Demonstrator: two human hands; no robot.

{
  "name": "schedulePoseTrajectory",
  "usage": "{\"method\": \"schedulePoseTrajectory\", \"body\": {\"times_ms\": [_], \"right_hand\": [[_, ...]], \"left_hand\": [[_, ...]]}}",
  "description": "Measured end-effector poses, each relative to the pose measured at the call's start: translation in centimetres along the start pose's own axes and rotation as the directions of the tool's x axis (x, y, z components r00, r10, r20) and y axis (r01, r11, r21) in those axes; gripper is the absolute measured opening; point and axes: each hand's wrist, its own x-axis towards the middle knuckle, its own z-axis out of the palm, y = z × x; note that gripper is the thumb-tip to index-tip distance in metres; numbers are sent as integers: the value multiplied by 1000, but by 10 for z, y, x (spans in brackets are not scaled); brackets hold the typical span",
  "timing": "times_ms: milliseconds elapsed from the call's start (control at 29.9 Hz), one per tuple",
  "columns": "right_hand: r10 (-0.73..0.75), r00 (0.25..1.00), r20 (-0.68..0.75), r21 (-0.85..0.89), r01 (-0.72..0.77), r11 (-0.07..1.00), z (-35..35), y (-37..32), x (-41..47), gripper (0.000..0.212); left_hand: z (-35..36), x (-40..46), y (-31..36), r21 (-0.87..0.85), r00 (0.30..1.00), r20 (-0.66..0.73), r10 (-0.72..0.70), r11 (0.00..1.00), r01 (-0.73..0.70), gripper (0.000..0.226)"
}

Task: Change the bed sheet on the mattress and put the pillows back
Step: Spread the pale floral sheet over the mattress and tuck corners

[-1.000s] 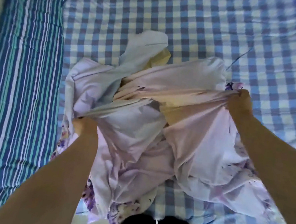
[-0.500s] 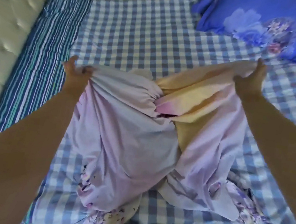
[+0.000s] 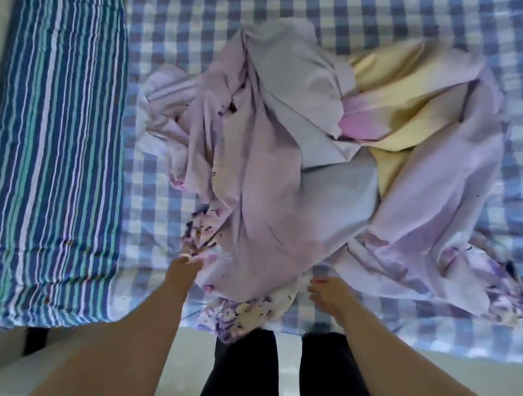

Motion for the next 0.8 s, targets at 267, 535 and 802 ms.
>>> {"method": "schedulePoseTrajectory", "body": {"times_ms": [267, 535, 802], "right_hand": [[115, 970, -213, 414, -17, 910, 115, 41, 55, 93], [-73, 990, 123, 749, -44, 662, 203, 26, -3, 14], [-250, 951, 183, 883, -47, 468, 228, 47, -109, 33]], "left_hand": [[-42, 44, -128, -73, 963, 191, -193, 975, 210, 25], [-31, 10, -166, 146, 602, 728, -328, 932, 332, 99], [-56, -34, -123, -838, 828, 451, 332, 476, 266, 59]]}}
